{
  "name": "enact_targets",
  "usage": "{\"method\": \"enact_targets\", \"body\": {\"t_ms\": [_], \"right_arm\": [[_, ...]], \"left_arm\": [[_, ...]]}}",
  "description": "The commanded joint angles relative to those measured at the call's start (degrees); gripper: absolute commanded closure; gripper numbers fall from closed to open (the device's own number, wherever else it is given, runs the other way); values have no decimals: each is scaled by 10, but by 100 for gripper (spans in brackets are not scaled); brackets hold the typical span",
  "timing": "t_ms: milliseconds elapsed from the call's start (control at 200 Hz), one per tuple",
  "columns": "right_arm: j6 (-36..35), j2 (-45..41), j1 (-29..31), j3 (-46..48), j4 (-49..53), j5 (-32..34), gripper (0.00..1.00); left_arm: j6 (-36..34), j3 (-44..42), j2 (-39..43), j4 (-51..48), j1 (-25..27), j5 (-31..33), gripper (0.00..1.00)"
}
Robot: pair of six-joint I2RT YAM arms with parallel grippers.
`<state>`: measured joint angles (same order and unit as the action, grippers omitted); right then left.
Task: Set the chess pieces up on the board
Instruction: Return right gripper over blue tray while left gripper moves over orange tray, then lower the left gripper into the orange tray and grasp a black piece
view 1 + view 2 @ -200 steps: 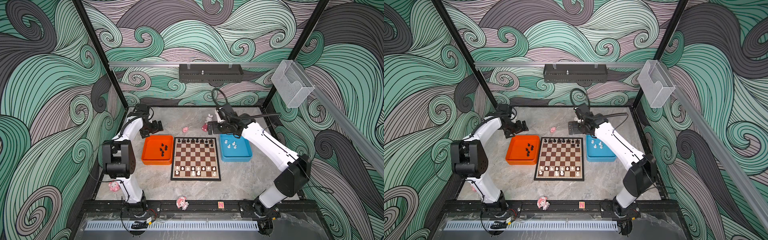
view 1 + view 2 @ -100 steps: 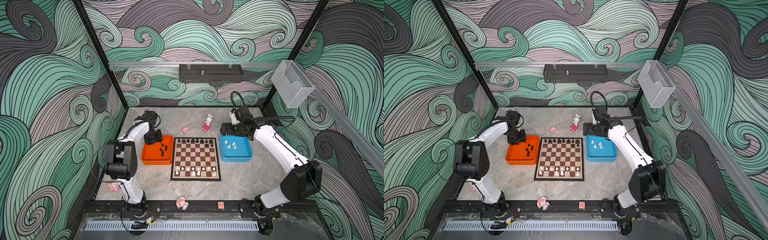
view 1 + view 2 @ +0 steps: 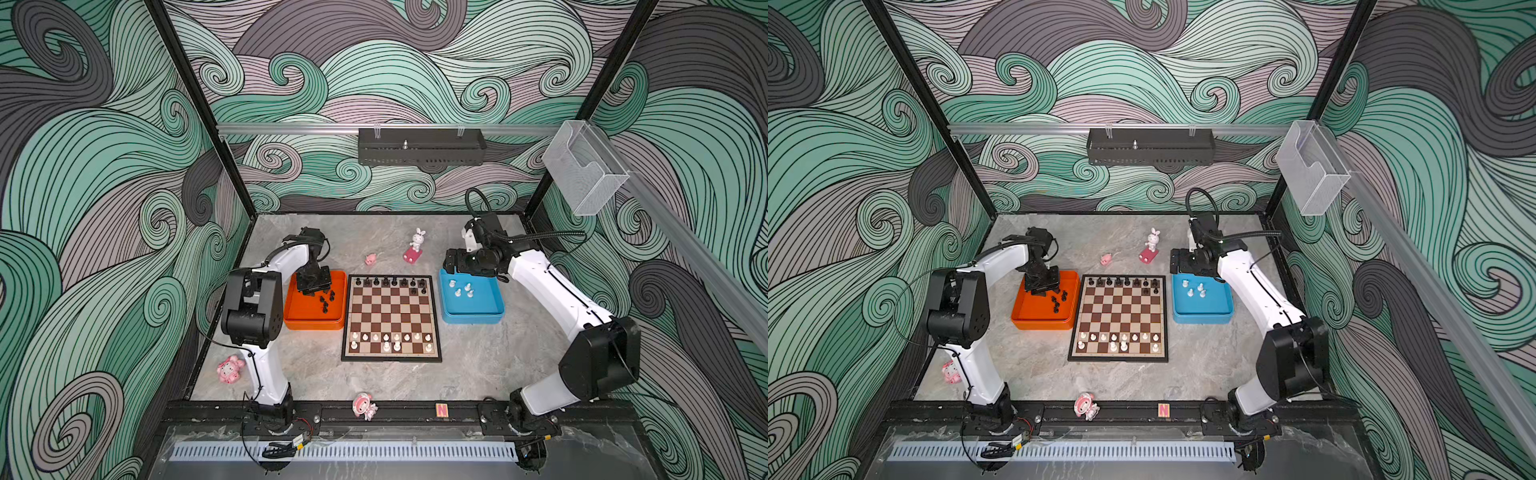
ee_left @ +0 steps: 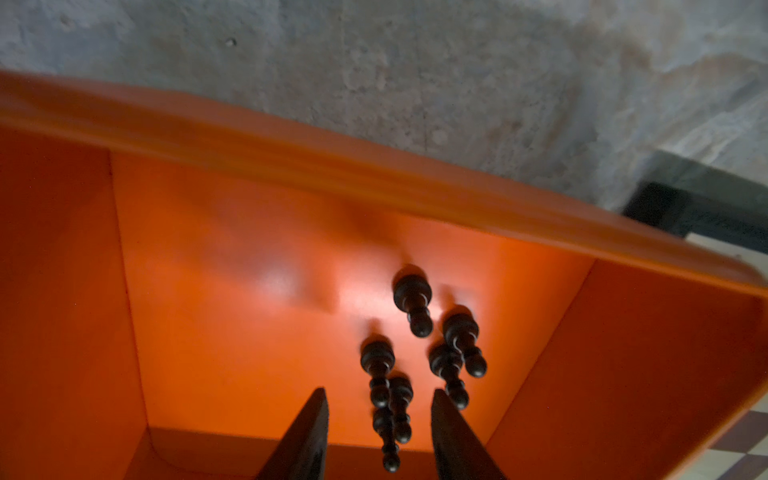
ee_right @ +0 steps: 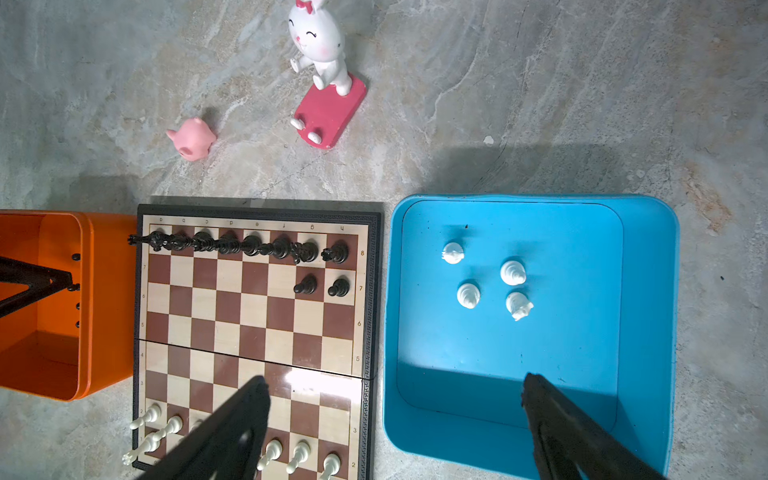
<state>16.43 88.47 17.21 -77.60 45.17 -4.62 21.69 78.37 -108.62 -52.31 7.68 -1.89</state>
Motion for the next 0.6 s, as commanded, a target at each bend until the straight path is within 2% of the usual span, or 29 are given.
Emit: {"method": "enact_targets", "body": {"t_ms": [0, 275, 595], "right_arm": [[-9, 10, -6, 9, -1, -8, 5], [-8, 14, -10, 20, -6, -12, 6], [-10, 18, -13, 21, -5, -15, 7]], "left_arm": [[-3, 17, -22, -13, 5, 13, 58], [-4, 22, -36, -8, 8, 10, 62], [-8, 21, -42, -12, 12, 15, 74]]}}
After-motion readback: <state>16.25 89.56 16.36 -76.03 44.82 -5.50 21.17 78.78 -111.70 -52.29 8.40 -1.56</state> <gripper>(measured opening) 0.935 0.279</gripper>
